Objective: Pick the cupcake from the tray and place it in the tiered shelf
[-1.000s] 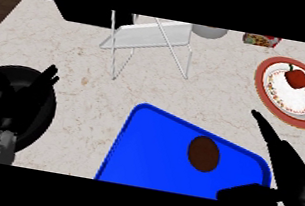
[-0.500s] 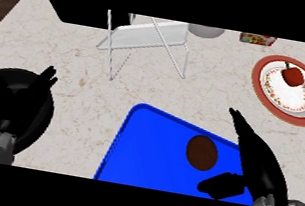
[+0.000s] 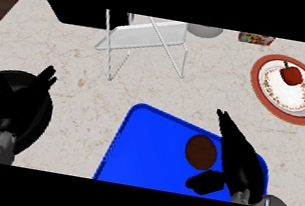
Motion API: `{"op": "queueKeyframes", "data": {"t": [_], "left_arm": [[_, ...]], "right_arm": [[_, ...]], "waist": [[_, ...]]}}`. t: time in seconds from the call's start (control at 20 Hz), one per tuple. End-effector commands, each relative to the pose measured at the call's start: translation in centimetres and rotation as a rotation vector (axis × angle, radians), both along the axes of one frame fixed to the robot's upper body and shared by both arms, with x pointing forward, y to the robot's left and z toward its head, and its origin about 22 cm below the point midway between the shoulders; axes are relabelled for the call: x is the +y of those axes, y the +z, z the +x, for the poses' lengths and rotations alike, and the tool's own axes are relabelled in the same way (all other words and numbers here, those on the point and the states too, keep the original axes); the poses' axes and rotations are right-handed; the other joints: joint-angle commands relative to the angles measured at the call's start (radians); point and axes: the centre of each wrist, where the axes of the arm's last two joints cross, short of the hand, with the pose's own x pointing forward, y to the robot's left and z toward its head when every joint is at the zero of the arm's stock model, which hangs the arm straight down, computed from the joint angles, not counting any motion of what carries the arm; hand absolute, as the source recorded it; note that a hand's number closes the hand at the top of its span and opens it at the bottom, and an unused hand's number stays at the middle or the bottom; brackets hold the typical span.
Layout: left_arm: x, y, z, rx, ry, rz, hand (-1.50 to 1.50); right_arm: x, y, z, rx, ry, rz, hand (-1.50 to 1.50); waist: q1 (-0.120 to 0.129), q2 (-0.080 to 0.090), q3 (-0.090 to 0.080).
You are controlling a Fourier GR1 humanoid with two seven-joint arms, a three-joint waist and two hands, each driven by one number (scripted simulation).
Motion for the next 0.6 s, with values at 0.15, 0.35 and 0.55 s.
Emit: {"op": "queueKeyframes", "data": {"t": [0.15,0.35,0.55], "left_arm": [[0.3,-2.4,-1.4,0.127,0.003,-0.021,0.00],[-0.8,-3.1,-1.5,0.126,0.016,-0.030,0.00],[0.4,-2.4,-0.5,0.119,0.002,-0.031,0.00]], "right_arm": [[1.6,-1.4,0.8,0.063,-0.095,-0.057,-1.50],[2.5,-2.9,0.4,0.052,-0.117,-0.094,-1.50],[1.1,-3.7,1.5,0.040,-0.119,-0.129,-1.50]], "waist": [[0.002,0.012,-0.018],[-0.002,0.013,-0.019],[-0.004,0.014,-0.018]]}}
